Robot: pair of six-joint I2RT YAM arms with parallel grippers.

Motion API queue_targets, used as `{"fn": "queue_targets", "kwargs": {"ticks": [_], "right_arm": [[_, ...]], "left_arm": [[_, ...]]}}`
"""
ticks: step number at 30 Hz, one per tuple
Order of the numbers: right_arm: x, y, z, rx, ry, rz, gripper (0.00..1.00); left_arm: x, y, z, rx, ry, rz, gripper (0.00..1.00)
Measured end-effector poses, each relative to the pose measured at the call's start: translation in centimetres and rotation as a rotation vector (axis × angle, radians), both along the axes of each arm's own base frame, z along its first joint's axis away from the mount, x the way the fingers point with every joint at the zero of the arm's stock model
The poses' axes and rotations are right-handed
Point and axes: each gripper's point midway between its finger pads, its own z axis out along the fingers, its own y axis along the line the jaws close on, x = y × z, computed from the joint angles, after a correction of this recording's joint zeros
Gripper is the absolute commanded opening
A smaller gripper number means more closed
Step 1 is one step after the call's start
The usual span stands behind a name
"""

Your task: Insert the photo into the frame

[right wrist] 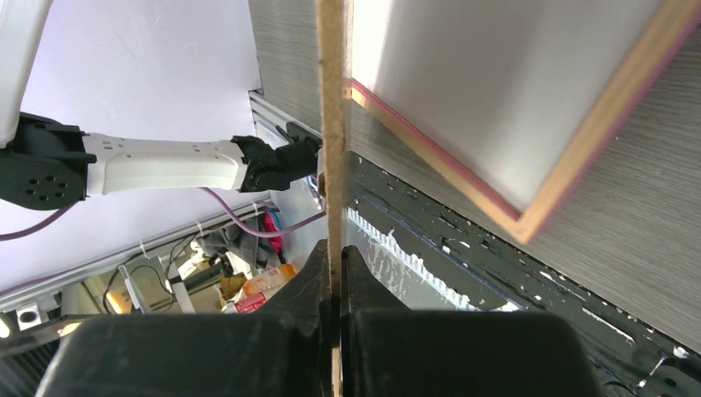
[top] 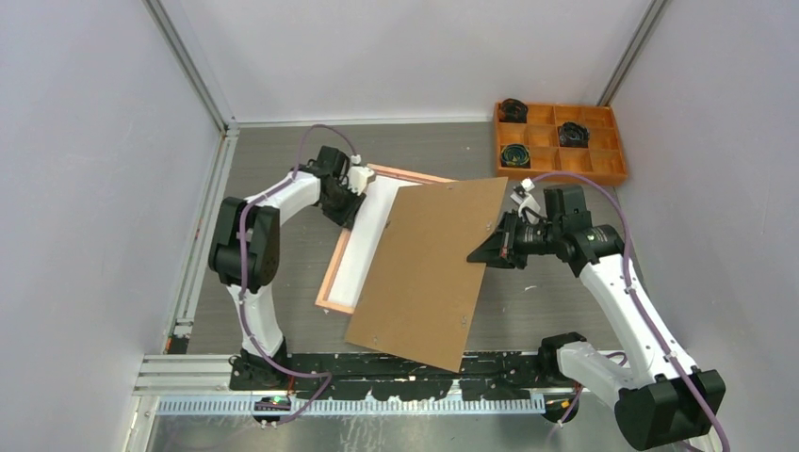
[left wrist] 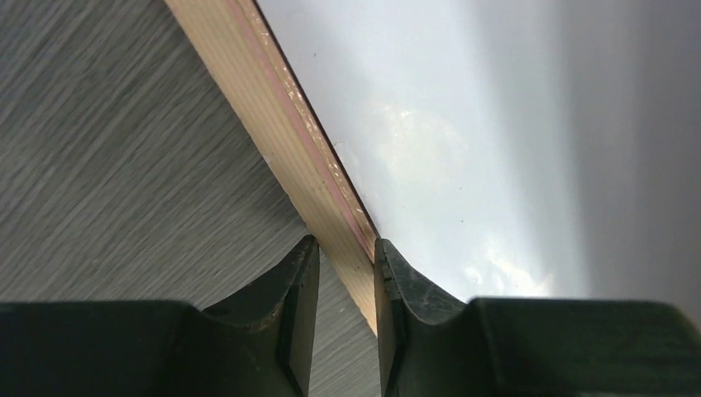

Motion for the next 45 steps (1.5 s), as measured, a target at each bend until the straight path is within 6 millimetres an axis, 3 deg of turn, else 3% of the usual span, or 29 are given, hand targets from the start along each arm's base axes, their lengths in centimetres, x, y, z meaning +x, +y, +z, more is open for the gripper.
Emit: {"fn": "queue_targets", "kwargs": {"ticks": [4,9,13,20,25,29,33,40,45], "right_arm": [[0.7,0.4,-0.1,0.027,0.008,0.001,0.01],[2.7,1.3,-0.1,0.077,0.010,-0.004,0.01],[4.7,2.0,-0.8,0.098,0.026,-0.012,0.01],[7.3,3.2,-2.9,0.101,0.027,-0.038,0.01],[8.4,4.2,-4.8,0.096,0.043,-0.053,0.01],[9.2,5.0,-5.6,0.103,0.053,-0.059,0.01],[9.9,5.6,-5.8,0.122,0.048,-0.065,0.01],[10.7,6.4,-6.4,0.134,0.049,-0.068,0.01],[11.3,7.2,-7.0,0.155,0.060,-0.077,0.01]], "left_arm": [[0.3,2.5,0.1,0.048,-0.018,-0.001,0.30],[-0.4,4.9,0.1,0.077,0.000,0.012,0.55],[-1.8,5.3,1.5,0.038,0.031,0.023,0.71],[-2.7,5.1,6.8,-0.103,-0.014,0.039,0.73],[-1.9,7.7,8.4,-0.123,-0.056,0.091,0.71],[-1.5,11.6,8.0,-0.099,-0.064,0.162,0.68],[-1.8,14.6,6.0,-0.037,-0.063,0.196,0.67],[-5.1,15.1,0.2,0.024,0.067,0.162,0.66],[-6.0,15.1,-1.1,0.029,0.080,0.147,0.65]]}}
